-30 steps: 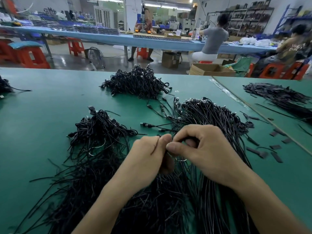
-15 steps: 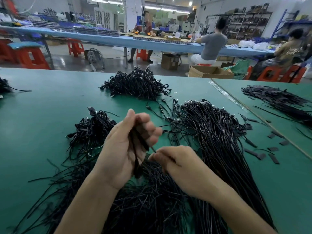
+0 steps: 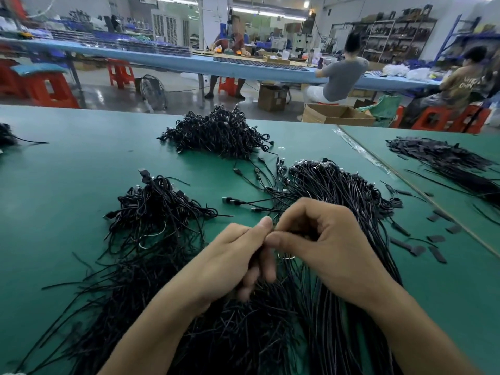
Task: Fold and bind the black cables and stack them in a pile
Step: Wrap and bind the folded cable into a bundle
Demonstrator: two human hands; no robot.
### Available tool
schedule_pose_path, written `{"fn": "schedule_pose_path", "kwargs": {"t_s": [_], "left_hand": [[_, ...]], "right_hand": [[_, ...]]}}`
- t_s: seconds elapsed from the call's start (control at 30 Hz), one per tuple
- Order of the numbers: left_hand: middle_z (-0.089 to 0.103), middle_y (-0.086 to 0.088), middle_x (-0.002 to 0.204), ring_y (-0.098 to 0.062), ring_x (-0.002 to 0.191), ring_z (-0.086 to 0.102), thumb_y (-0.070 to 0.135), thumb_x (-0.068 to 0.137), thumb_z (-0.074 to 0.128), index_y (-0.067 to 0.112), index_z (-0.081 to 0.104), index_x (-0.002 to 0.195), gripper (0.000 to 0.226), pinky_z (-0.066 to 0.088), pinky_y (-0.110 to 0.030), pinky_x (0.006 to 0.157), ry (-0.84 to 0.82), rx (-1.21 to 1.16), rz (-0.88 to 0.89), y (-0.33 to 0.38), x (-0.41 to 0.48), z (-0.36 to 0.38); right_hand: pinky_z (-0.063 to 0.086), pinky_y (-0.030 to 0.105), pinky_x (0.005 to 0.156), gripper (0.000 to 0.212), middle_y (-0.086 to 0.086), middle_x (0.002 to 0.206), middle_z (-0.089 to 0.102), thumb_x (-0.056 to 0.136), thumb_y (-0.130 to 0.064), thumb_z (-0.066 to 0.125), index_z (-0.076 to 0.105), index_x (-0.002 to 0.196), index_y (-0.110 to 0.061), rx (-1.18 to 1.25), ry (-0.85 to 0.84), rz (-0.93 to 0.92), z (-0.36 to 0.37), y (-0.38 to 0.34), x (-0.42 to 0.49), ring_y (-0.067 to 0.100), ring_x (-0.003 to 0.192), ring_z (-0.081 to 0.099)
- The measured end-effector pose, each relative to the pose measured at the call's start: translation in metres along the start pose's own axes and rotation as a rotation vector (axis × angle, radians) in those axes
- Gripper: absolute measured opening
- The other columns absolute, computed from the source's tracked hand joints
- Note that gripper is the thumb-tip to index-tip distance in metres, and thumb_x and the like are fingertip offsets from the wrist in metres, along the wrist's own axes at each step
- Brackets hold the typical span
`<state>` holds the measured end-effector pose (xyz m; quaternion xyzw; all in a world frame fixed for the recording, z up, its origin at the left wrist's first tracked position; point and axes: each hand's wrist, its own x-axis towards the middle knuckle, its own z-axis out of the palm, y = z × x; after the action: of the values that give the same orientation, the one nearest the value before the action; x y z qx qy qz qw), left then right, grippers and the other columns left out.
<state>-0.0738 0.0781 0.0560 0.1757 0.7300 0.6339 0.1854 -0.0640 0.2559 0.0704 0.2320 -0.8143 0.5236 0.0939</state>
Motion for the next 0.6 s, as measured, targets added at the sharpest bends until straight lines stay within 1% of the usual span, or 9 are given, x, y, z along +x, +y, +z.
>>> {"fn": "schedule_pose_path", "kwargs": {"t_s": [0.07,0.13,0.2,0.27,0.33,0.4,0.5,0.57,0.6], "left_hand": [[0.034,0.006,0.037,-0.008,0.029,0.032,0.058,0.099,0.041,0.019,0.054,0.049,0.064,0.027,-0.015,0.035,-0.094,-0.104,0.003,0.000,-0.004,-0.005],[0.033,0.006,0.039,-0.006,0.028,0.030,0.054,0.098,0.044,0.021,0.047,0.050,0.058,0.026,-0.014,0.033,-0.188,-0.213,0.019,0.000,-0.005,-0.009],[0.037,0.006,0.040,-0.007,0.030,0.037,0.052,0.097,0.044,0.023,0.044,0.051,0.054,0.026,-0.015,0.032,-0.243,-0.285,0.000,0.000,-0.006,-0.010],[0.043,0.004,0.043,-0.009,0.035,0.047,0.053,0.096,0.044,0.023,0.043,0.052,0.053,0.030,-0.015,0.032,-0.254,-0.298,-0.035,-0.001,-0.005,-0.010],[0.048,0.001,0.047,-0.013,0.041,0.053,0.054,0.097,0.046,0.024,0.043,0.052,0.055,0.037,-0.016,0.036,-0.198,-0.235,-0.043,-0.002,-0.003,-0.008],[0.051,-0.002,0.049,-0.016,0.045,0.056,0.055,0.098,0.046,0.023,0.043,0.049,0.058,0.042,-0.020,0.043,-0.087,-0.139,-0.029,-0.004,0.001,-0.005],[0.052,-0.011,0.056,-0.023,0.056,0.051,0.044,0.101,0.043,0.021,0.045,0.044,0.062,0.043,-0.032,0.060,0.080,0.042,0.019,-0.008,0.006,-0.002],[0.053,-0.015,0.067,-0.029,0.067,0.053,0.034,0.104,0.043,0.009,0.054,0.056,0.056,0.045,-0.039,0.071,0.142,0.043,0.036,-0.008,0.007,0.000],[0.057,-0.015,0.075,-0.034,0.074,0.058,0.031,0.104,0.043,0.002,0.059,0.071,0.046,0.051,-0.044,0.077,0.143,-0.028,0.019,-0.008,0.007,0.000]], "right_hand": [[0.048,0.028,0.060,0.018,-0.002,0.071,0.064,0.079,-0.034,0.078,0.065,0.080,-0.022,0.113,-0.043,0.025,-0.001,0.001,0.002,0.016,0.064,0.055],[0.048,0.035,0.065,0.016,0.002,0.076,0.062,0.081,-0.036,0.074,0.062,0.081,-0.025,0.237,-0.153,0.057,0.000,0.001,0.002,0.021,0.070,0.054],[0.048,0.048,0.067,0.016,0.002,0.079,0.060,0.084,-0.037,0.071,0.060,0.083,-0.025,0.248,-0.200,0.063,0.000,0.002,0.002,0.028,0.071,0.053],[0.049,0.054,0.070,0.016,0.001,0.079,0.061,0.084,-0.039,0.070,0.060,0.083,-0.027,0.205,-0.197,0.073,0.000,0.002,0.002,0.028,0.071,0.055],[0.050,0.058,0.072,0.019,0.007,0.081,0.065,0.083,-0.042,0.070,0.061,0.084,-0.026,0.157,-0.177,0.095,0.000,0.003,0.002,0.034,0.072,0.060],[0.051,0.061,0.070,0.021,0.009,0.080,0.066,0.081,-0.045,0.069,0.061,0.083,-0.026,0.091,-0.143,0.108,0.002,0.005,0.002,0.040,0.074,0.061],[0.051,0.057,0.064,0.017,0.004,0.075,0.065,0.081,-0.043,0.069,0.060,0.082,-0.029,0.018,-0.113,0.107,0.005,0.006,0.001,0.037,0.070,0.059],[0.053,0.050,0.064,0.013,-0.002,0.074,0.065,0.083,-0.038,0.069,0.060,0.083,-0.029,-0.037,-0.080,0.083,0.007,0.004,0.001,0.027,0.068,0.059],[0.055,0.044,0.065,0.012,-0.005,0.075,0.064,0.084,-0.036,0.070,0.059,0.084,-0.029,-0.059,-0.052,0.062,0.008,0.003,0.001,0.020,0.067,0.060]]}}
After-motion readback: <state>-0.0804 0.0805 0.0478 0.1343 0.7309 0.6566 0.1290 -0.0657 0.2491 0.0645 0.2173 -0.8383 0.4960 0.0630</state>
